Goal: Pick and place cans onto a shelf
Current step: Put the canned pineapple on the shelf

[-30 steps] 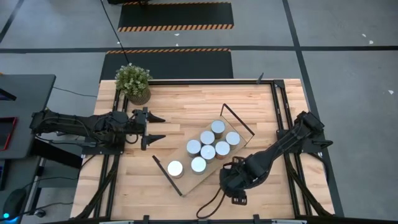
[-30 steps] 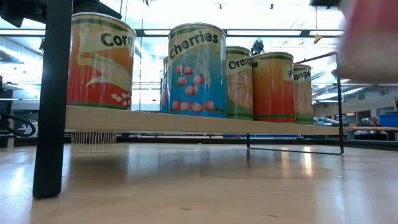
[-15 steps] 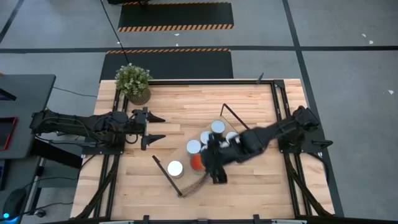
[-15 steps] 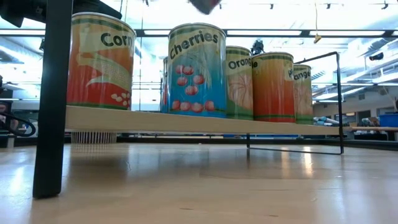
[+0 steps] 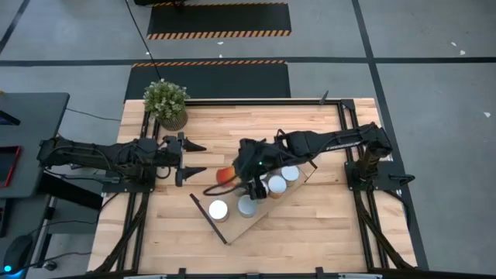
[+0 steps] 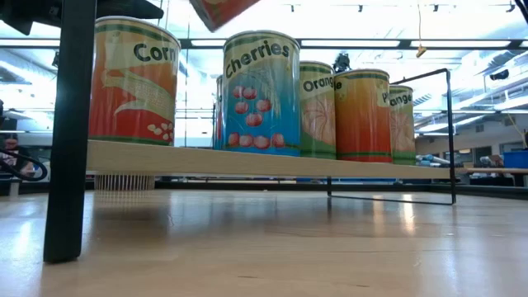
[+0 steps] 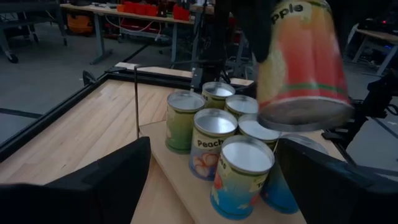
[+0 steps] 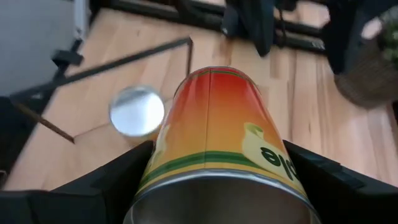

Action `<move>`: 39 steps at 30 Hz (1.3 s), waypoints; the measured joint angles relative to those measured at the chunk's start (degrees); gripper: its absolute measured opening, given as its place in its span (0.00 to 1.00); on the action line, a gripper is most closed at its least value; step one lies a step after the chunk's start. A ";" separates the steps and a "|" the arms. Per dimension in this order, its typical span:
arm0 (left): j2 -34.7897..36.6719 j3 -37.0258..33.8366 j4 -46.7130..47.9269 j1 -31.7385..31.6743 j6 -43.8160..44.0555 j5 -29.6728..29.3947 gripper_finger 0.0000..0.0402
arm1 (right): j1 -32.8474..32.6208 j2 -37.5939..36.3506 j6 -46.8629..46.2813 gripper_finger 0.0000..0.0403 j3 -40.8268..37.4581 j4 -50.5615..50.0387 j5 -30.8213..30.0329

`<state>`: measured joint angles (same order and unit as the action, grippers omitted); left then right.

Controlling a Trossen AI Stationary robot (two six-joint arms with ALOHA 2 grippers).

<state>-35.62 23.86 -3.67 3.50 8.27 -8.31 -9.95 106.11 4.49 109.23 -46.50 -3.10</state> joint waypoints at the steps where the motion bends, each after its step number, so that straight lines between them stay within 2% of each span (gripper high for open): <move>1: 0.00 0.00 -0.30 0.01 -0.03 0.00 0.88 | 0.21 0.81 0.30 0.81 0.37 1.24 1.08; 4: 0.00 0.00 -0.94 0.00 -0.49 -0.01 0.88 | 0.40 4.50 2.57 0.81 4.06 -1.52 2.28; 11: 0.00 -0.02 -1.87 0.34 -1.48 0.01 0.88 | 0.43 15.36 6.27 0.81 20.42 -13.77 1.46; 14: 0.00 -0.02 -1.91 0.70 -1.67 0.05 0.88 | 0.50 18.47 6.66 0.81 23.90 -15.96 1.34; 23: 0.00 -0.02 -1.65 0.99 -1.85 0.03 0.88 | 0.29 21.17 7.32 0.81 24.08 -16.27 -1.85; 39: 0.00 -0.02 -0.71 0.99 -1.59 0.03 0.88 | -1.45 21.39 4.21 0.81 23.56 -17.58 -0.76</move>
<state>-35.62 23.83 -4.38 4.49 6.68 -8.28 -11.40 127.50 8.70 132.79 -64.08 -3.86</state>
